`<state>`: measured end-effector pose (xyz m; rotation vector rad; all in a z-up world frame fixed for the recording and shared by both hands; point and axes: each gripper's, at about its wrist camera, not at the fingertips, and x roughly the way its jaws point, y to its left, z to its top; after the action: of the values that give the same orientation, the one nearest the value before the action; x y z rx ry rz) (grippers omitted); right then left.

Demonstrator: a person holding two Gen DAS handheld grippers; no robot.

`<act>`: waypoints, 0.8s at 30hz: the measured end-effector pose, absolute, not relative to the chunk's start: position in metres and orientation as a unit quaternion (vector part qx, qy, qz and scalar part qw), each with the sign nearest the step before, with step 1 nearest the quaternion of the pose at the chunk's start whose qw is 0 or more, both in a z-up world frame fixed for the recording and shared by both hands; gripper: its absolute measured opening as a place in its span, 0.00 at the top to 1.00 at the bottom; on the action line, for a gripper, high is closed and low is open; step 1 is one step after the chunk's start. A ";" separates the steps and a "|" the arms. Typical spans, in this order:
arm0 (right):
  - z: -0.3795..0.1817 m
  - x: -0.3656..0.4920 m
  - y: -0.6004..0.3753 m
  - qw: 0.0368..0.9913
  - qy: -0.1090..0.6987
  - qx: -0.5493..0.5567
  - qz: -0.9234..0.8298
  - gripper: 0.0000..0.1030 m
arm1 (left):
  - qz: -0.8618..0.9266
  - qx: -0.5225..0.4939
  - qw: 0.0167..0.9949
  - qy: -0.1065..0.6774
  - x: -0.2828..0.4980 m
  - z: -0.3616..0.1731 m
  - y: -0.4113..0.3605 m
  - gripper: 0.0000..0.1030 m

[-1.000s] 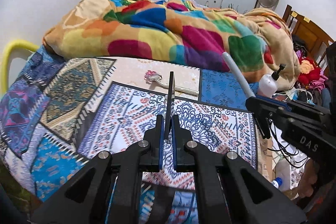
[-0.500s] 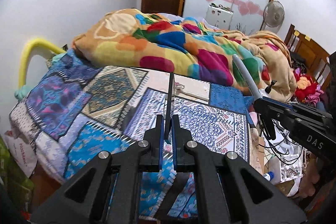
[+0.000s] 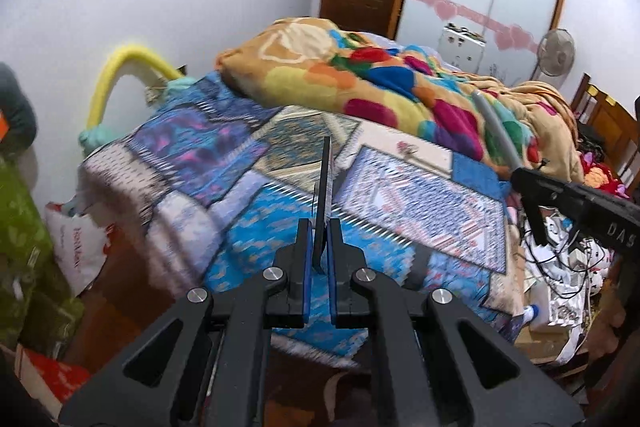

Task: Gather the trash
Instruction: 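Carry the Sharpie and black stick with both tools over the white bin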

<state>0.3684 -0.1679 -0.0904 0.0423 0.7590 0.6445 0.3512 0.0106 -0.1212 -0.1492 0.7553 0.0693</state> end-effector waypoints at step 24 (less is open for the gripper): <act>-0.137 0.299 0.002 0.806 0.409 -0.056 0.425 0.89 | 0.161 -0.122 0.881 0.428 0.228 -0.189 0.165 0.95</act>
<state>0.2992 0.0022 -0.1368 -0.1200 0.8748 0.9094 0.2282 0.1650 -0.1886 -0.2546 0.8912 0.3349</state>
